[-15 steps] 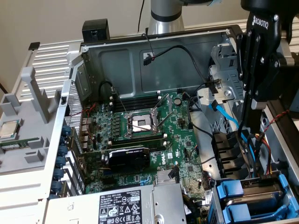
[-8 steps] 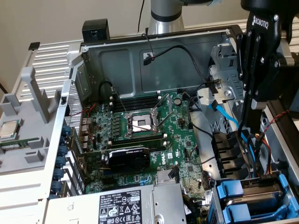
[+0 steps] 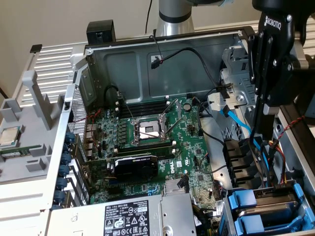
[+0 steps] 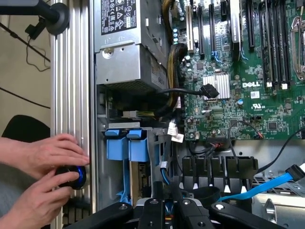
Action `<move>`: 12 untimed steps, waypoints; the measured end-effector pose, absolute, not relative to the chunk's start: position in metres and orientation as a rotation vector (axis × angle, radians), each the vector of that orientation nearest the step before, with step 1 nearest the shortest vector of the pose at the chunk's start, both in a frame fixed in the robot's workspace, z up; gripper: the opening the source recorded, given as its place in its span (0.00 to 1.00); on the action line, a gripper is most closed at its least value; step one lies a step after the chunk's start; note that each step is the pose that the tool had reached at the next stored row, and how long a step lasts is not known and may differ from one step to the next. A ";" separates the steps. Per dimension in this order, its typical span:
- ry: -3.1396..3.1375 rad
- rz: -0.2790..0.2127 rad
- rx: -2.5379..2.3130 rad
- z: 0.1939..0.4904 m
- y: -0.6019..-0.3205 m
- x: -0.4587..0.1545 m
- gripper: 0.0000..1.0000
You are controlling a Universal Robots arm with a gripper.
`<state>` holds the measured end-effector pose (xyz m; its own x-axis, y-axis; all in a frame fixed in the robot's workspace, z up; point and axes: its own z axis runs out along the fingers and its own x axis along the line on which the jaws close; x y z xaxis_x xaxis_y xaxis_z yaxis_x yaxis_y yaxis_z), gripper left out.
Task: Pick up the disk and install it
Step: 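Insert the second disk wire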
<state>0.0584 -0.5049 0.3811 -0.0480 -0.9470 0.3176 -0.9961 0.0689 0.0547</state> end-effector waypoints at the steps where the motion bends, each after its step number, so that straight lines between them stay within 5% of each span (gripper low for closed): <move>1: -2.083 0.259 1.961 0.381 -0.505 0.058 0.17; 12: -2.118 0.209 1.996 0.381 -0.518 0.049 0.17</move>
